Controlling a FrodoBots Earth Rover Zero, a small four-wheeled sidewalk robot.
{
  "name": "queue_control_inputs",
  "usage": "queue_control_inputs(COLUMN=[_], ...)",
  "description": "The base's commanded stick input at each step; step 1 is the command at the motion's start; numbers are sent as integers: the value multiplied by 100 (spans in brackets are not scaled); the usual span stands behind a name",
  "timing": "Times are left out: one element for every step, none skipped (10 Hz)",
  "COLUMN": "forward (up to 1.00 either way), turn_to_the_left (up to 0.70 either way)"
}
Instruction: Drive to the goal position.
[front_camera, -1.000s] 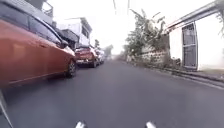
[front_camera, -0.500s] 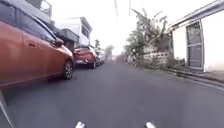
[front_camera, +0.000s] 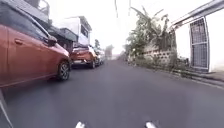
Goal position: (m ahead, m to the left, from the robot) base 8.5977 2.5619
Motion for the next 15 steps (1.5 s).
queue_control_inputs(forward=[70, 70, 70, 70, 70, 70, 70, 70, 70, 70, 70, 70, 70, 70, 70], turn_to_the_left=[0, 0, 0, 0, 0, 0, 0, 0, -15, -31, -34, -3, 0, 0, 0])
